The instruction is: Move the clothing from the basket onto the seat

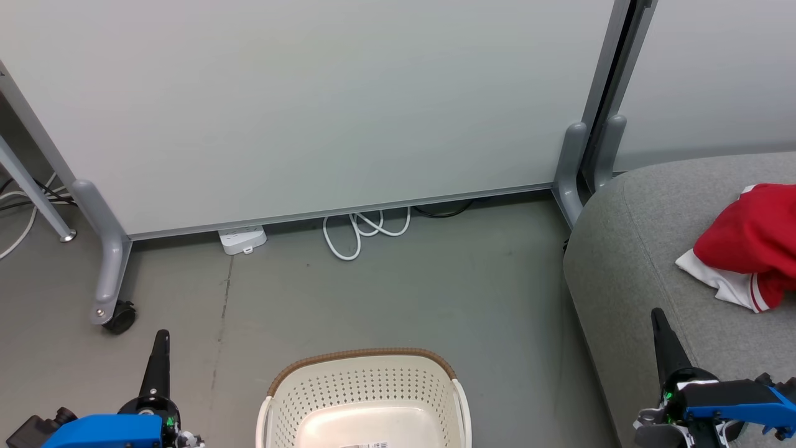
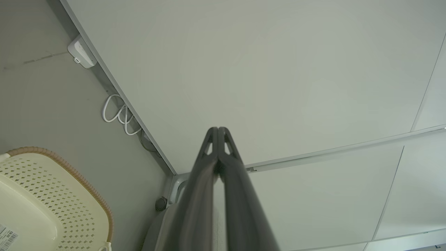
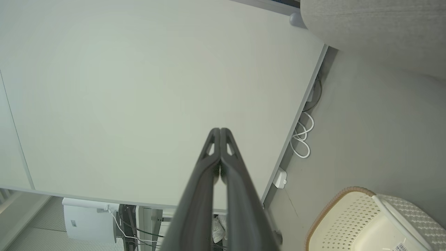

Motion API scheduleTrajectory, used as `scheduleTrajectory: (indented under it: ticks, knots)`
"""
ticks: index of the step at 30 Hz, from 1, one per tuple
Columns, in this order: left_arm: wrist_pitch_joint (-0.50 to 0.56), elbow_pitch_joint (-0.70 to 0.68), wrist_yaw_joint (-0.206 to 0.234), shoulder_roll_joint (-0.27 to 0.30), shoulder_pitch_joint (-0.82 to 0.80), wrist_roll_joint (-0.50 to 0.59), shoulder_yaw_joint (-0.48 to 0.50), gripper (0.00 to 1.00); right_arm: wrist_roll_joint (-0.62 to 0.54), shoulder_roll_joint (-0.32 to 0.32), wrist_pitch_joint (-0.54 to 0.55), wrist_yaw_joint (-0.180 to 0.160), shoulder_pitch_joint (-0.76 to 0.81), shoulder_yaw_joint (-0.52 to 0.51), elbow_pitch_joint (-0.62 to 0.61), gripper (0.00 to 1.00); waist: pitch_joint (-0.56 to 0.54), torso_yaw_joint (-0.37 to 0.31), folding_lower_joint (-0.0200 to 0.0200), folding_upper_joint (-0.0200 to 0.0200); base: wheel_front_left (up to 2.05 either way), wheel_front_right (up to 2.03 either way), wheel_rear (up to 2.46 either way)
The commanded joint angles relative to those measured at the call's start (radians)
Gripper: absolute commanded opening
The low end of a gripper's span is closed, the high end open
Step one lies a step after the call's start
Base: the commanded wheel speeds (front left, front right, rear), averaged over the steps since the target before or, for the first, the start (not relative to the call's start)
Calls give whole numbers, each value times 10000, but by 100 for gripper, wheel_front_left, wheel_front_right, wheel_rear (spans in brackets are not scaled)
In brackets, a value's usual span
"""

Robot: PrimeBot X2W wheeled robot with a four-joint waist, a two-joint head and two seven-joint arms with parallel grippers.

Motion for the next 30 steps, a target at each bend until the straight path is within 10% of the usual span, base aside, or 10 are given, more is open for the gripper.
scheduleTrajectory:
  ticks: [1,30]
  knots:
    - [64,-88,-78,57,-195,-205,74,0,251,32,65,-1,-220,-44,-85,0,4,0,0,0,0,0,0]
    - [632,-126,-147,57,-321,-2300,270,0,2476,99,645,-3,-395,-237,-108,0,88,-13,0,0,0,0,0]
